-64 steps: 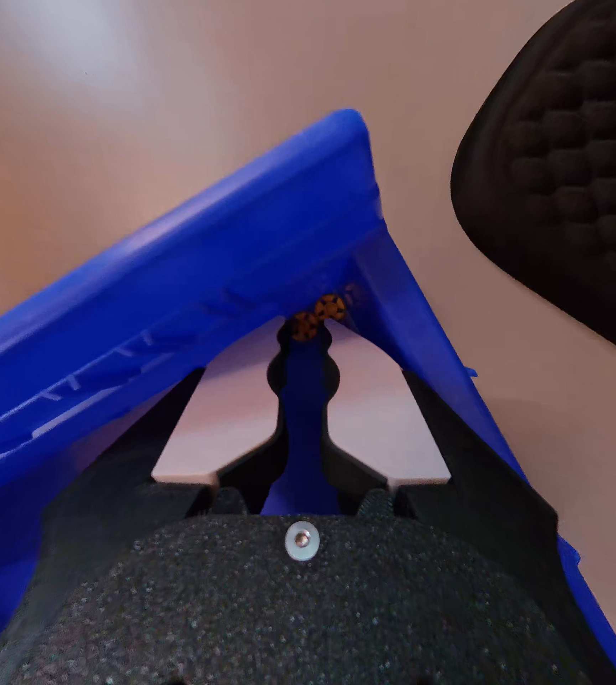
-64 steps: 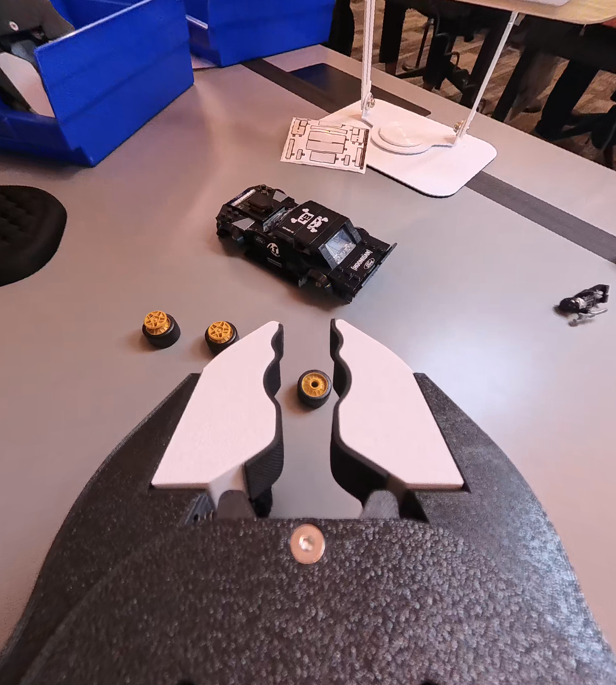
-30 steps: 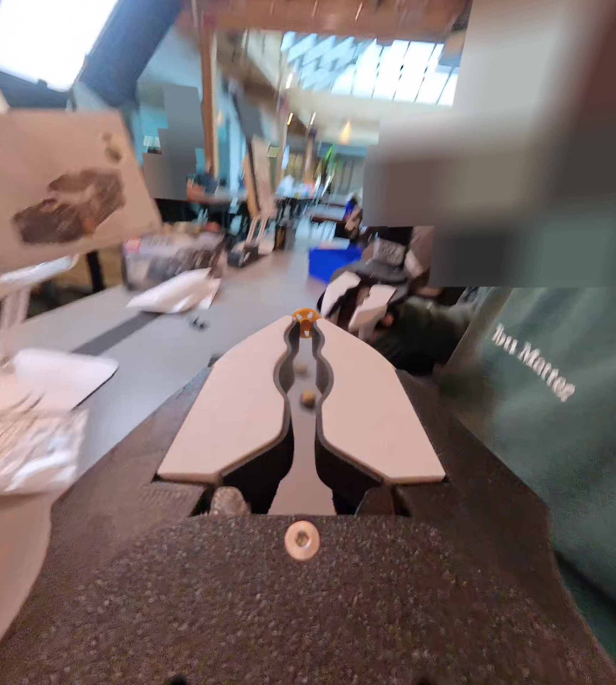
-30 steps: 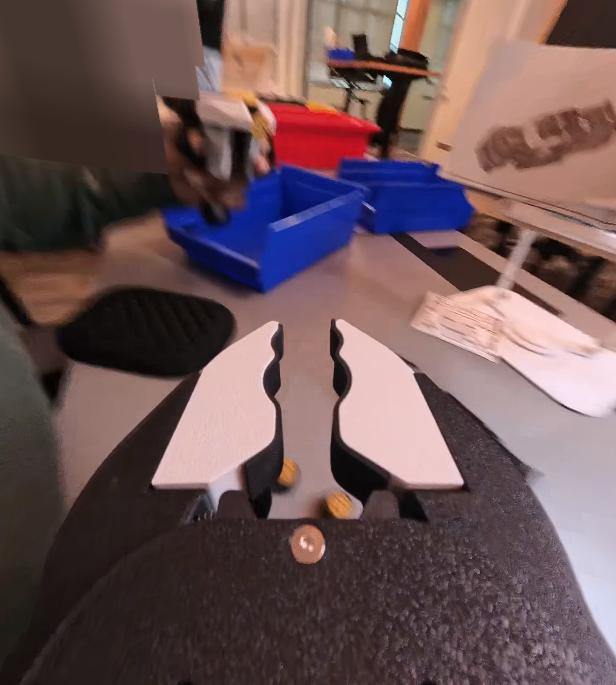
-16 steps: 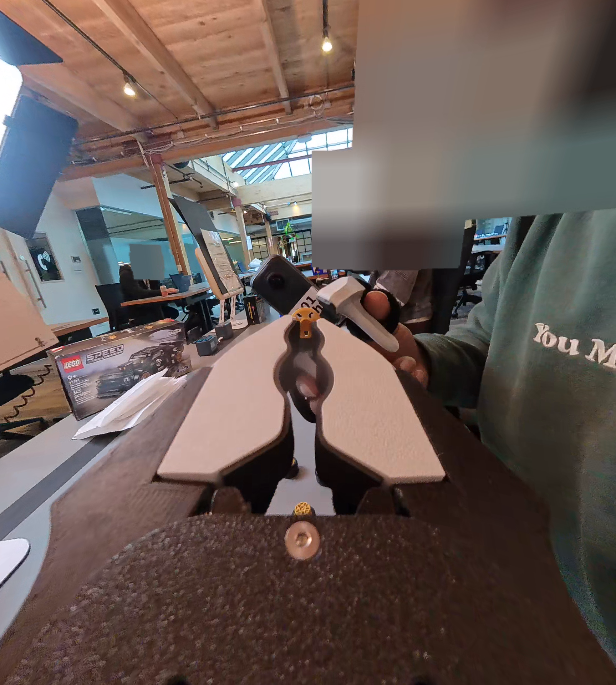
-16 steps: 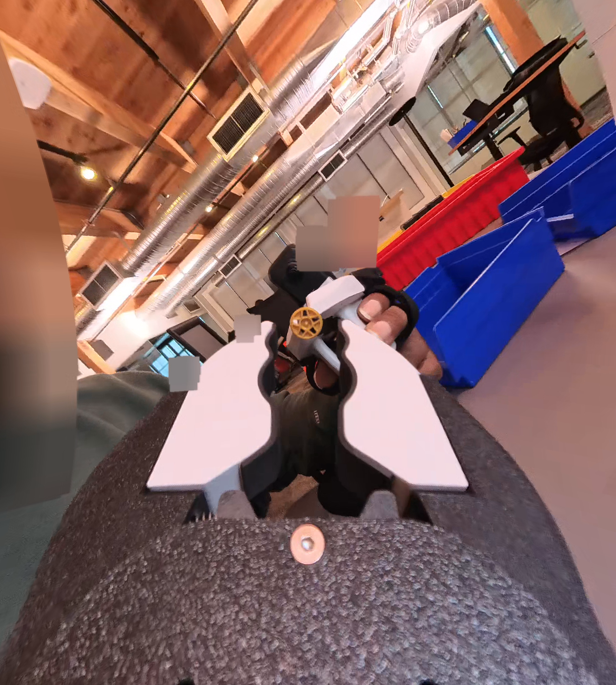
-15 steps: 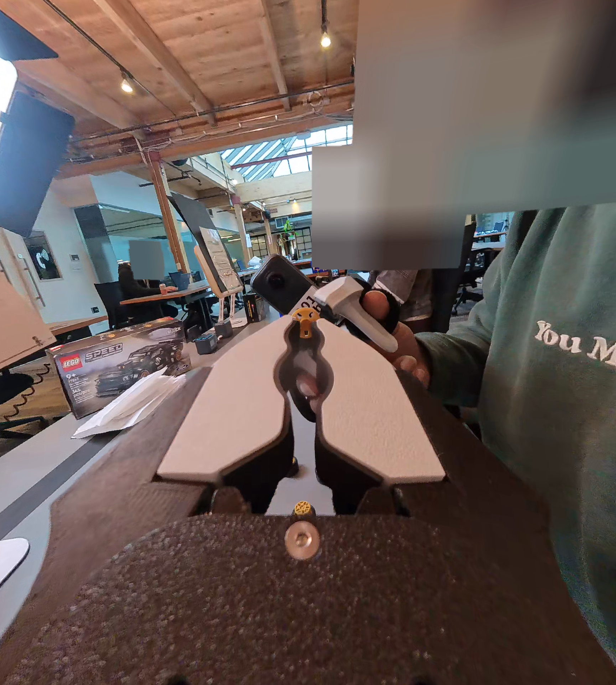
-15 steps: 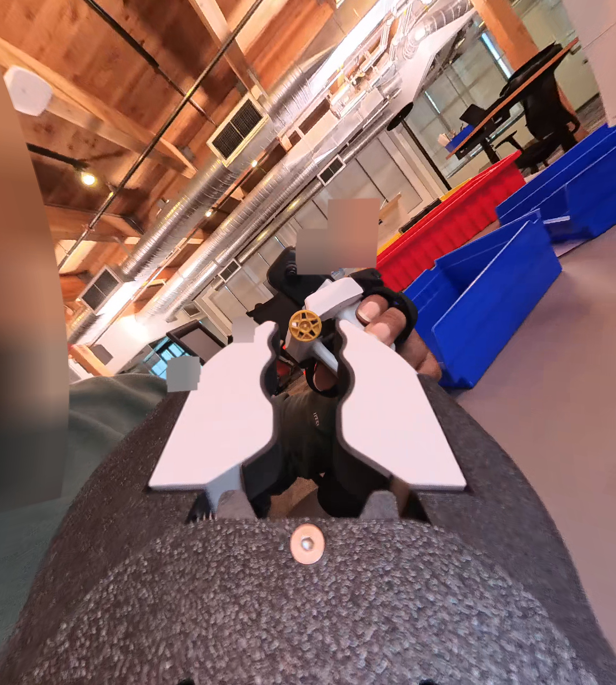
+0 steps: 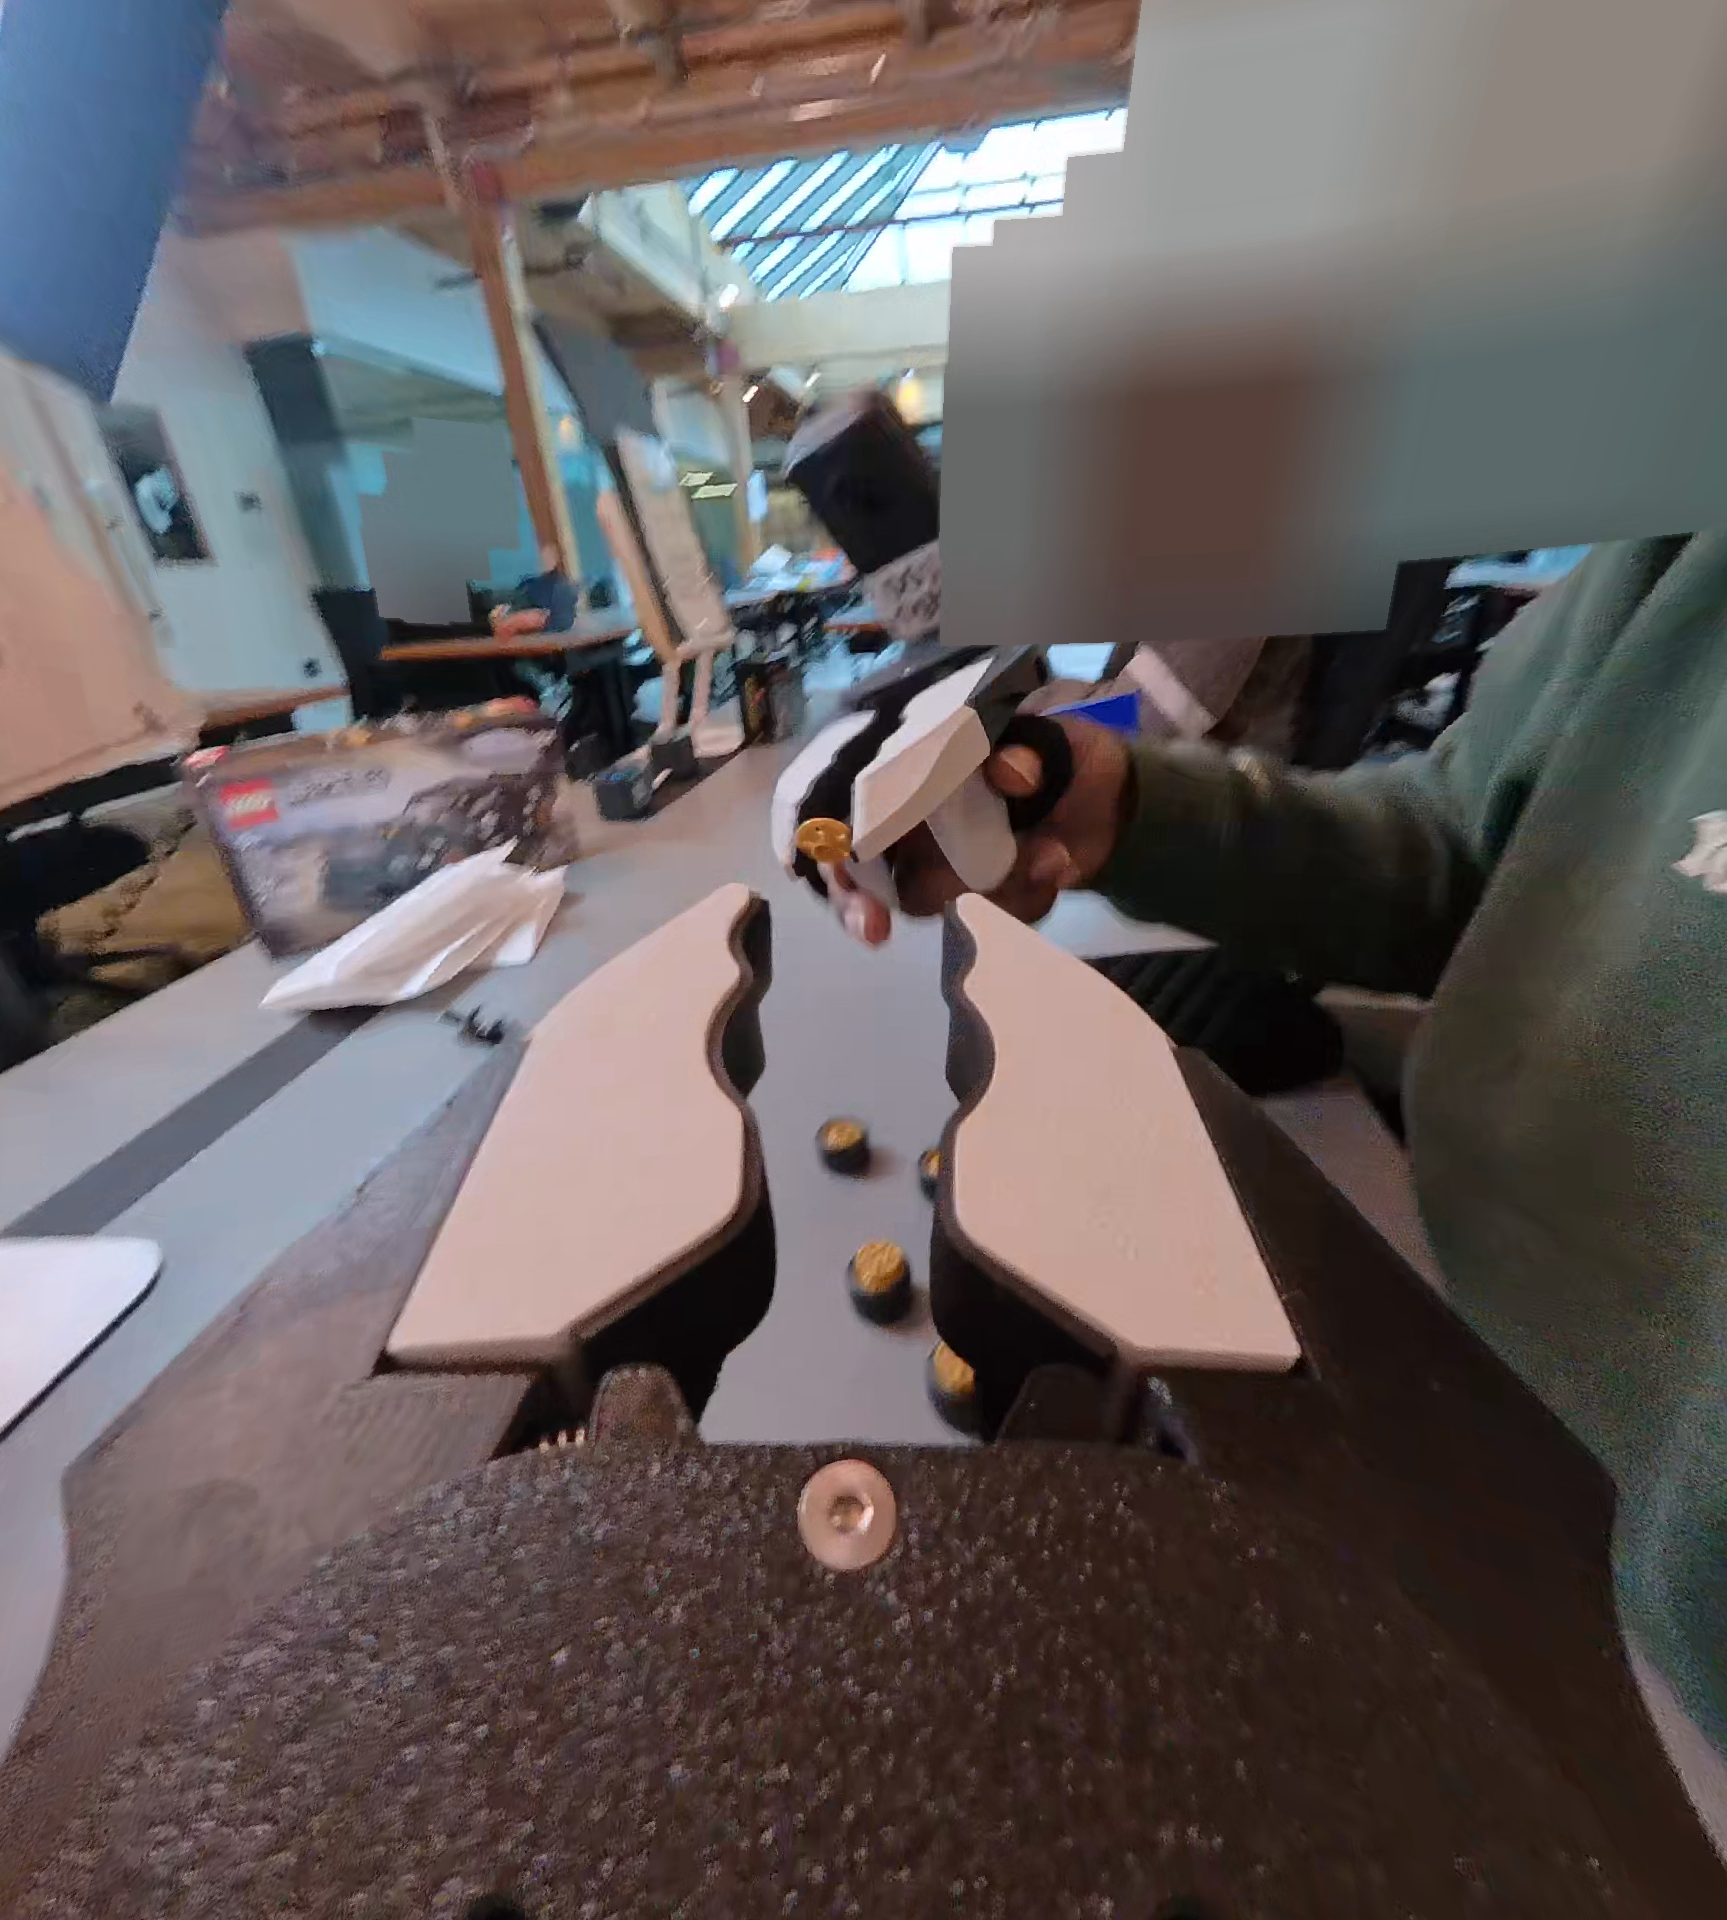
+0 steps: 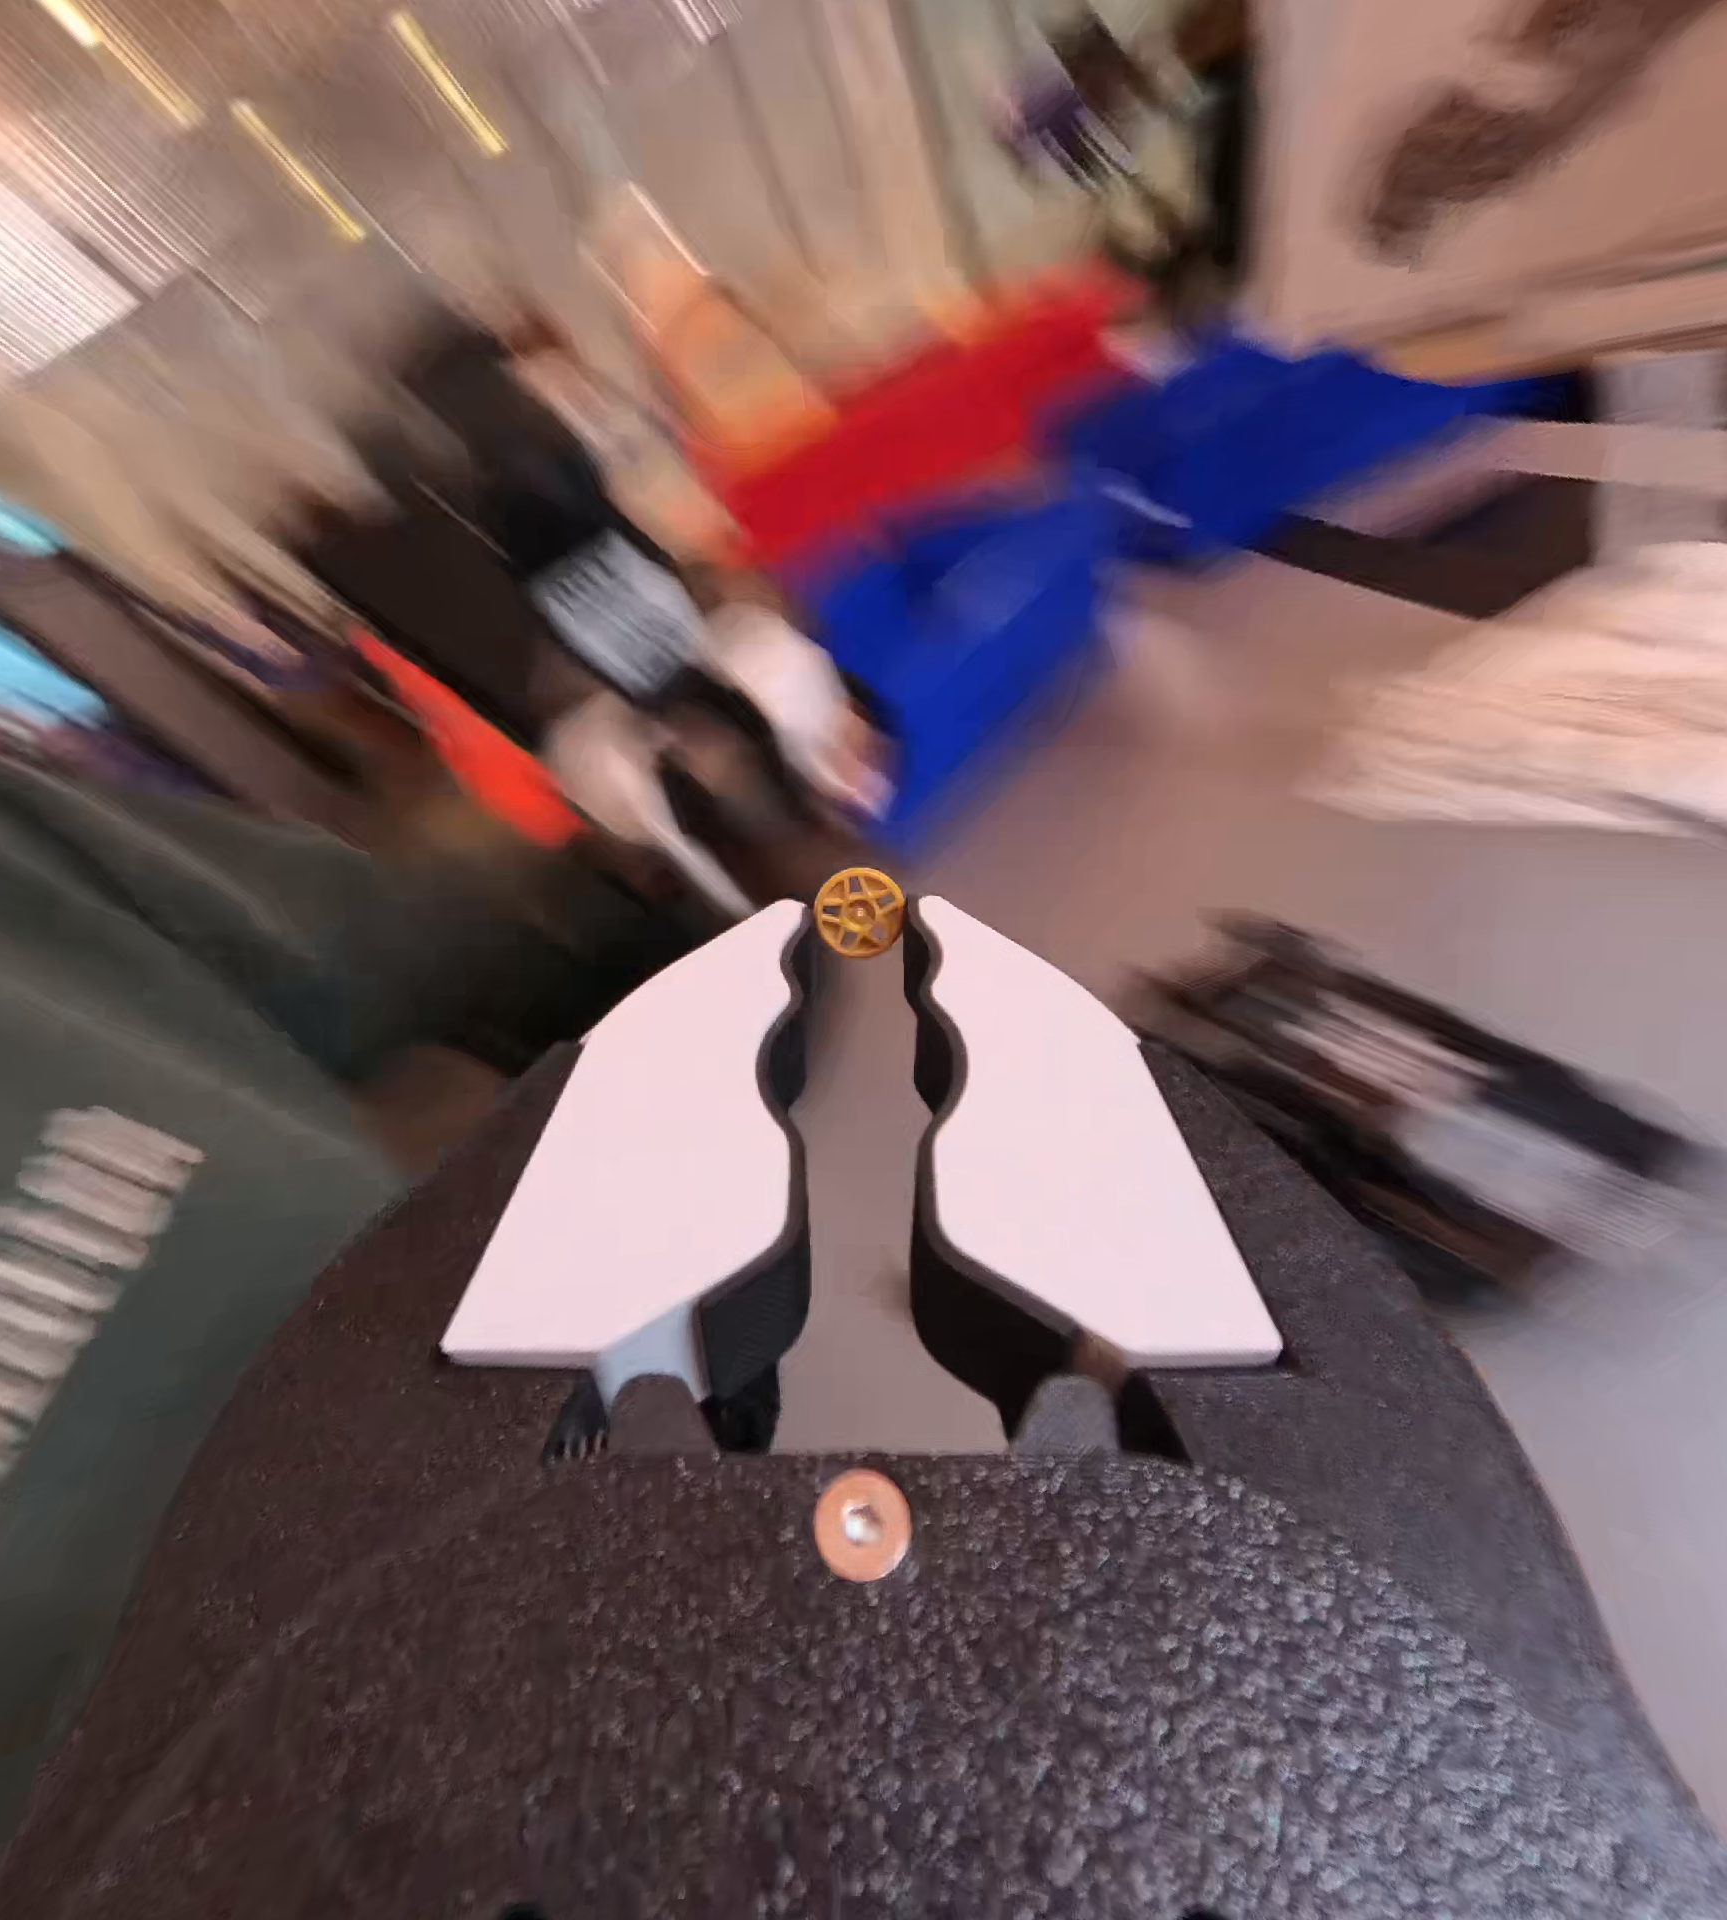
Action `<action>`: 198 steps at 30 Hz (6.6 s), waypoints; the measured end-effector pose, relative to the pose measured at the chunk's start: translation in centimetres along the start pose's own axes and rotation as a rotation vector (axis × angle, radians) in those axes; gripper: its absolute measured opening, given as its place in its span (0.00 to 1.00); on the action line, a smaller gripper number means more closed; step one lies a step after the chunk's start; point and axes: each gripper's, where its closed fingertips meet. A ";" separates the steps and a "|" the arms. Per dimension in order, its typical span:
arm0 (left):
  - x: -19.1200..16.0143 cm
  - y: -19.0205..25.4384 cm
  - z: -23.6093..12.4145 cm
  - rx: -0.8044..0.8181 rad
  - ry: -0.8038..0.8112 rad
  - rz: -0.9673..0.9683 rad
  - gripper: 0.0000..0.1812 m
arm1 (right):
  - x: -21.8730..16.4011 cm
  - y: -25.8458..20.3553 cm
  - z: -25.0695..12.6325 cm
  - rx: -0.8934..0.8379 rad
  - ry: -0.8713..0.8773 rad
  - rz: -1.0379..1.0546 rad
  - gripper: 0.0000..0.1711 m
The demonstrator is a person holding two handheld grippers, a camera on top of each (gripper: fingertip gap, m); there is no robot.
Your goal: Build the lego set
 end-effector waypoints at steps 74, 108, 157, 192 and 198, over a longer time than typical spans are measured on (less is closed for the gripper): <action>8.7 -8.8 -17.2 0.664 -0.217 0.294 0.00 | -7.1 4.0 -8.7 -0.308 -0.254 -0.297 0.34; -12.1 -6.4 -28.0 -0.202 -1.306 0.123 0.16 | -9.3 5.2 -7.2 -0.368 -0.314 -0.251 0.28; -3.9 -3.4 -33.0 0.119 -1.450 -0.276 0.05 | -10.0 6.9 -8.5 -0.399 -0.260 -0.206 0.26; -6.0 2.1 -29.8 0.191 -1.498 -0.244 0.13 | -8.6 5.1 -9.5 -0.373 -0.183 -0.254 0.25; -9.6 2.0 -29.9 0.212 -1.534 -0.249 0.13 | -8.6 4.8 -8.3 -0.346 -0.207 -0.277 0.25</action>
Point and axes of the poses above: each gripper's, where its closed fingertips meet, z out along the fingers, x out of its top, y = z × x across the jaws, and after that the axes turned 8 degrees about y, right-handed
